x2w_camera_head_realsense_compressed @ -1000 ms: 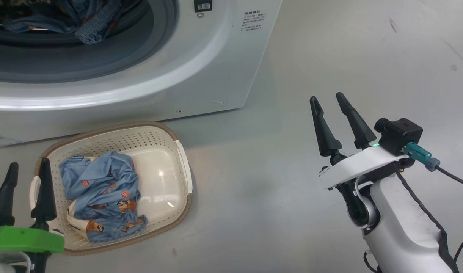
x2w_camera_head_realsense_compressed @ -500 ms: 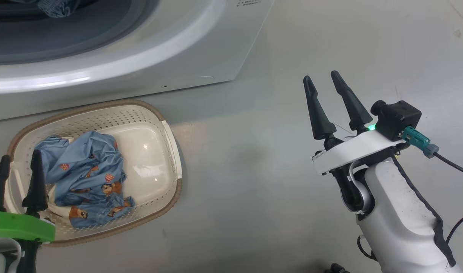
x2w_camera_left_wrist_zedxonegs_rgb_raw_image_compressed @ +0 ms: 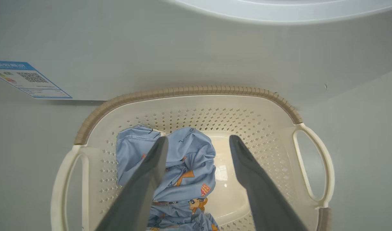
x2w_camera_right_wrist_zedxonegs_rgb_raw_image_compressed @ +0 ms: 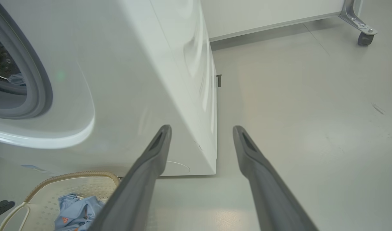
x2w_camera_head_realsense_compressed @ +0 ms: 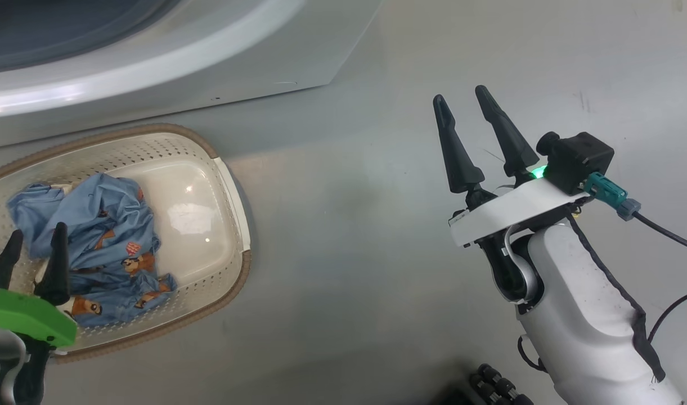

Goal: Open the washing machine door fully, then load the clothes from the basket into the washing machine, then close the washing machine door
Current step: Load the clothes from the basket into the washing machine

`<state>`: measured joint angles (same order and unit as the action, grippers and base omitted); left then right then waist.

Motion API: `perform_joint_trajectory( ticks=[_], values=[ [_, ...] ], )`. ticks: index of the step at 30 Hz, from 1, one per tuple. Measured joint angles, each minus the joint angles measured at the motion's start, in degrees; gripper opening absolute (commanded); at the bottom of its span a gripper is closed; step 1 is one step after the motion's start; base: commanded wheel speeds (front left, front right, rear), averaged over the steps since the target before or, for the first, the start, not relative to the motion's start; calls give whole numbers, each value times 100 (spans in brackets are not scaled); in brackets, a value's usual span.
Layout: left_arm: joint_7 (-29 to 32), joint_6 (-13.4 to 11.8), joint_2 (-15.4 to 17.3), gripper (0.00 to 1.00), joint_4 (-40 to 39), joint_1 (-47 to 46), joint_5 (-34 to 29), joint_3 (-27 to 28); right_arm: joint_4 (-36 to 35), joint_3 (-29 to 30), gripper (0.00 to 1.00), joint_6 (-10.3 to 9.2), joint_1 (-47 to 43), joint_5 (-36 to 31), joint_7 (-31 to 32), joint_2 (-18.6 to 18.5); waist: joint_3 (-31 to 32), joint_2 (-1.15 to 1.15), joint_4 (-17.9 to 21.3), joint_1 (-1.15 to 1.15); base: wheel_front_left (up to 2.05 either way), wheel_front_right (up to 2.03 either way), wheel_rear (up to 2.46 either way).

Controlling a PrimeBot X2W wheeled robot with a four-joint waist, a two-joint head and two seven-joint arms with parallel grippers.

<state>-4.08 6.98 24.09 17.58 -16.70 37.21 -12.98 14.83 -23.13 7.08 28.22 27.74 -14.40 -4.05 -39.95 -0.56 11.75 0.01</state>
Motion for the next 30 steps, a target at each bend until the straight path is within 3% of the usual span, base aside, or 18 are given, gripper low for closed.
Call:
perform_joint_trajectory(
  ticks=[12,30],
  values=[
    [443,0,278,100,795,-406,326,-420,-41,-159,100,0,197,-4,0,48,-466,0,247,0,0,0,0],
    [906,0,360,100,1880,-1272,597,-914,-70,-286,100,0,389,-41,0,75,-1040,0,519,0,0,0,0]
  ],
)
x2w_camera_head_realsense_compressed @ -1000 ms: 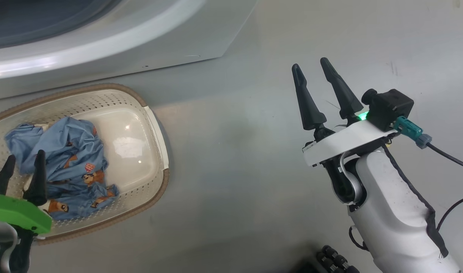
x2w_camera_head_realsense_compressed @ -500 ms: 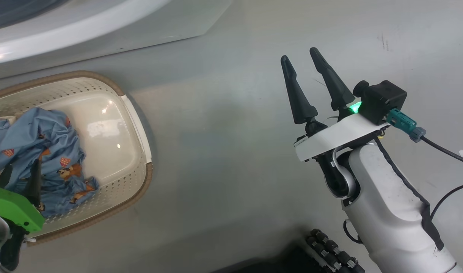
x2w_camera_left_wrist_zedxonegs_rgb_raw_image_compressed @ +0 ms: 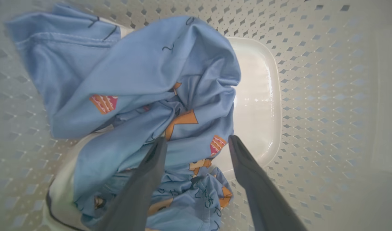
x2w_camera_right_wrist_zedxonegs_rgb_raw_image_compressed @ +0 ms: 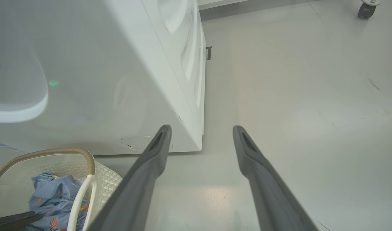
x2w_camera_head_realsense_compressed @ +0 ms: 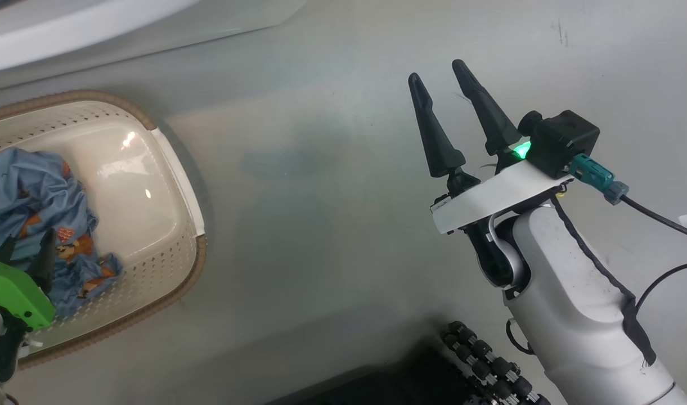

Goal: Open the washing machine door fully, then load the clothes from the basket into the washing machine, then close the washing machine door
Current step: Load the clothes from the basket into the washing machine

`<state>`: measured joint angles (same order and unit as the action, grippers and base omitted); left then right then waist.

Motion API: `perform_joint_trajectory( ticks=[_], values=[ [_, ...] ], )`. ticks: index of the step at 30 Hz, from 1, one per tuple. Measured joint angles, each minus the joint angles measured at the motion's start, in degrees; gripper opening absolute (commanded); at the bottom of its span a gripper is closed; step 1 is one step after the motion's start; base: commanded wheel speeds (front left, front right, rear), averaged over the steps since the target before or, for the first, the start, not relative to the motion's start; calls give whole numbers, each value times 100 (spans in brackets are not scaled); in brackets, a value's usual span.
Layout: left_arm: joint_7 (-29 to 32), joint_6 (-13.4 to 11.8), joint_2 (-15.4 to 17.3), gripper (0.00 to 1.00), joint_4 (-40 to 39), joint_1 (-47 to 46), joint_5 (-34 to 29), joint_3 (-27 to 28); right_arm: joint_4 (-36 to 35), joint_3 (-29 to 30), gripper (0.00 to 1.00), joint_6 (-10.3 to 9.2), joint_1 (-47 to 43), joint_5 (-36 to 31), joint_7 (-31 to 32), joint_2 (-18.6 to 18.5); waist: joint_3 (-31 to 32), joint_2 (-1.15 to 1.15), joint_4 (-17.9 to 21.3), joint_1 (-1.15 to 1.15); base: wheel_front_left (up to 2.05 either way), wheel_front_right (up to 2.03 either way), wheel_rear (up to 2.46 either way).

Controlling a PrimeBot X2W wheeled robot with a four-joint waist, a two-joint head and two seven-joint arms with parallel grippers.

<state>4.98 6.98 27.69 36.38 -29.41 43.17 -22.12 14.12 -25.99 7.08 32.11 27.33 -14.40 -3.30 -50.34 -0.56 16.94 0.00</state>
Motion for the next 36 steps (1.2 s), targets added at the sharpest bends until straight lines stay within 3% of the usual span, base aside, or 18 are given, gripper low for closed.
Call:
perform_joint_trajectory(
  ticks=[17,36],
  values=[
    [433,0,-46,100,942,-491,-4,-479,-12,-57,100,0,110,-21,0,9,-269,0,66,0,0,0,0],
    [303,0,-93,100,1469,-1098,-48,-654,-14,-133,100,0,115,-12,0,9,-394,0,116,0,0,0,0]
  ],
)
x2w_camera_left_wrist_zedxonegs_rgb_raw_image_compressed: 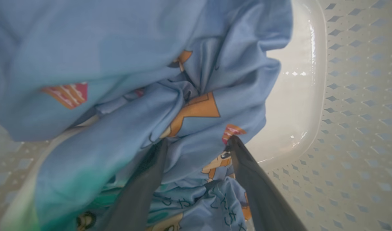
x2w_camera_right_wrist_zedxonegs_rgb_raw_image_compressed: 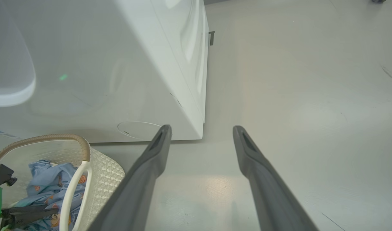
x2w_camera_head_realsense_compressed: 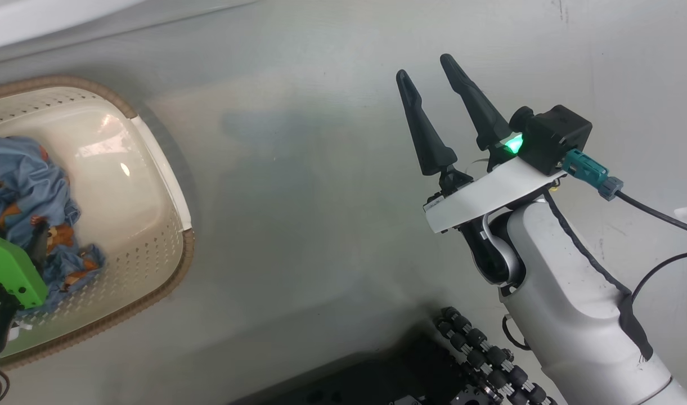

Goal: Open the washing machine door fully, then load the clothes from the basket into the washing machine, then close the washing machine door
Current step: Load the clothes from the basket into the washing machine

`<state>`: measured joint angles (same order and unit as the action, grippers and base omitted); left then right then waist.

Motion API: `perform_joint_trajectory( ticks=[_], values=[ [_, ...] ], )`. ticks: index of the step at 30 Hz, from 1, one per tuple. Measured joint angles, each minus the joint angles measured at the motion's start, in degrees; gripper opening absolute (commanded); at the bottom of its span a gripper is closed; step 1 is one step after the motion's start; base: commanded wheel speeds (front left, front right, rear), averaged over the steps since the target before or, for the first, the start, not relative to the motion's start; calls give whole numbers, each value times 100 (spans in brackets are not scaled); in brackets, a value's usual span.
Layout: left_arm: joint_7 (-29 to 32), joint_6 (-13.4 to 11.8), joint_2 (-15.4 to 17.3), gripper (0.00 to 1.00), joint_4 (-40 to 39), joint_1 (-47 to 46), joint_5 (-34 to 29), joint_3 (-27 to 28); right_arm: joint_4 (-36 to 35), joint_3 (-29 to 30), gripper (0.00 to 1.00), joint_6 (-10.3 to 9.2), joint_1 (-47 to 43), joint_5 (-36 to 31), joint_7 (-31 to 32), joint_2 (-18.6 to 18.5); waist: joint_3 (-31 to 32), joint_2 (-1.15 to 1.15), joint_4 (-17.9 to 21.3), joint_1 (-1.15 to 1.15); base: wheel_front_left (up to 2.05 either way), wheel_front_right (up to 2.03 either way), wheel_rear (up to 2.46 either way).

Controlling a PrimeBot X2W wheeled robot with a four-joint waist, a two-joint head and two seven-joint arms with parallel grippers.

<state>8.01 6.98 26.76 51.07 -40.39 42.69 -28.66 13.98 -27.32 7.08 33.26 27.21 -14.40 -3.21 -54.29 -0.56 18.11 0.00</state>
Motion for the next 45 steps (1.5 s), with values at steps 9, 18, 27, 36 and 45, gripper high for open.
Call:
perform_joint_trajectory(
  ticks=[9,18,27,36,45],
  values=[
    [-158,0,-114,0,115,-177,1,-118,0,1,100,0,29,0,0,0,-22,0,2,0,0,0,0],
    [-403,0,-283,0,120,-220,138,-180,-1,97,100,0,107,0,0,0,90,0,-61,0,0,0,0],
    [-836,0,-346,0,-126,-69,348,-503,46,131,100,0,106,49,0,0,478,0,-148,0,0,0,0],
    [-1347,0,-435,0,-548,327,531,-905,208,208,100,0,76,60,0,-2,1012,0,-240,0,0,0,0],
    [-1773,0,-456,0,-740,719,835,-1074,438,324,100,0,-162,53,0,-2,1573,0,-345,0,0,0,0]
  ],
)
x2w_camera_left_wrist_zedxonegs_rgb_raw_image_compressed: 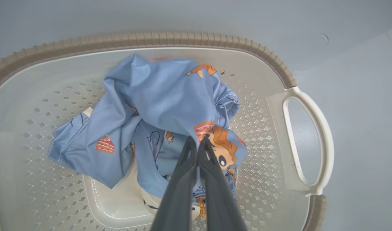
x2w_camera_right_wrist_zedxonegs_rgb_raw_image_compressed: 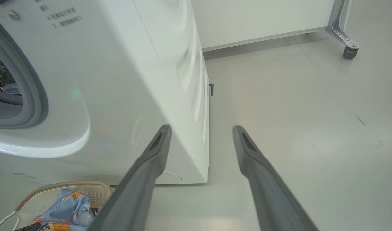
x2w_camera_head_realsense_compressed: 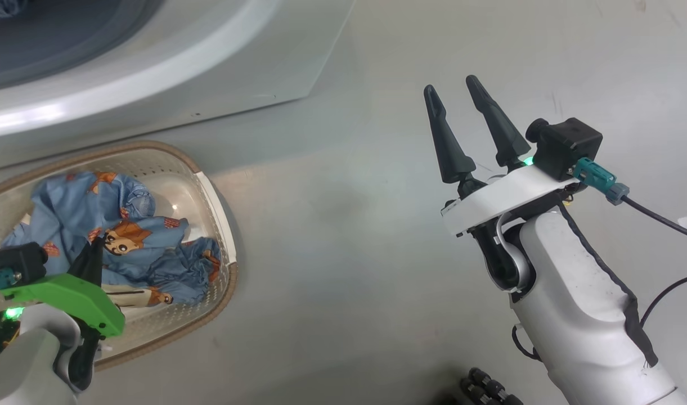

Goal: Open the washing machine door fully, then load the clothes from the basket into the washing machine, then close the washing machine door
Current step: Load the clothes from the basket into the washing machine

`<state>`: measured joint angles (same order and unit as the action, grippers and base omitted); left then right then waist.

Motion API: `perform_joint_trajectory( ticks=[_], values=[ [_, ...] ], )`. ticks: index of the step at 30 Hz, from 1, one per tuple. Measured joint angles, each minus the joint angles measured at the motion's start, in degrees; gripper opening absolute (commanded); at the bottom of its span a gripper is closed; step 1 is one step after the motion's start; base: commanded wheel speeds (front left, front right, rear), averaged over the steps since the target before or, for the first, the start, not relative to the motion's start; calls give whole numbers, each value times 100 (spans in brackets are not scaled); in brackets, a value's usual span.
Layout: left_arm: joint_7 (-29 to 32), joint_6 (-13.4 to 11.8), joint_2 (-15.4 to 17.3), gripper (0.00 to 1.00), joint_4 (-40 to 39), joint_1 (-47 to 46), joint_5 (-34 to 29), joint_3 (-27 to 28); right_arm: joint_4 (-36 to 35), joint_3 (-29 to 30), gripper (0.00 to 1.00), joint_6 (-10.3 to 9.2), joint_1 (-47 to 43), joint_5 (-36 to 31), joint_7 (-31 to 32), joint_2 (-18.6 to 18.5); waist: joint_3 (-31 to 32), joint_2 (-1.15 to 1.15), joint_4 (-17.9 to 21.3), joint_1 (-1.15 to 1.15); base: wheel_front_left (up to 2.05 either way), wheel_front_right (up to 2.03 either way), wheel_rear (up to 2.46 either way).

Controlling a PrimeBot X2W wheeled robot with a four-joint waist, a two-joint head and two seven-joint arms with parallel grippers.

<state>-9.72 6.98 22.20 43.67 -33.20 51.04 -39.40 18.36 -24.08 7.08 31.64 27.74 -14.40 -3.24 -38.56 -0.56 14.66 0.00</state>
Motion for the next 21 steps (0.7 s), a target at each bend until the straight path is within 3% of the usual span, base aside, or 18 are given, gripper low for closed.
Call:
perform_joint_trajectory(
  ticks=[21],
  values=[
    [-402,0,103,0,-784,574,449,-154,234,186,100,0,-454,9,0,-113,1199,0,-332,0,0,0,0]
  ],
)
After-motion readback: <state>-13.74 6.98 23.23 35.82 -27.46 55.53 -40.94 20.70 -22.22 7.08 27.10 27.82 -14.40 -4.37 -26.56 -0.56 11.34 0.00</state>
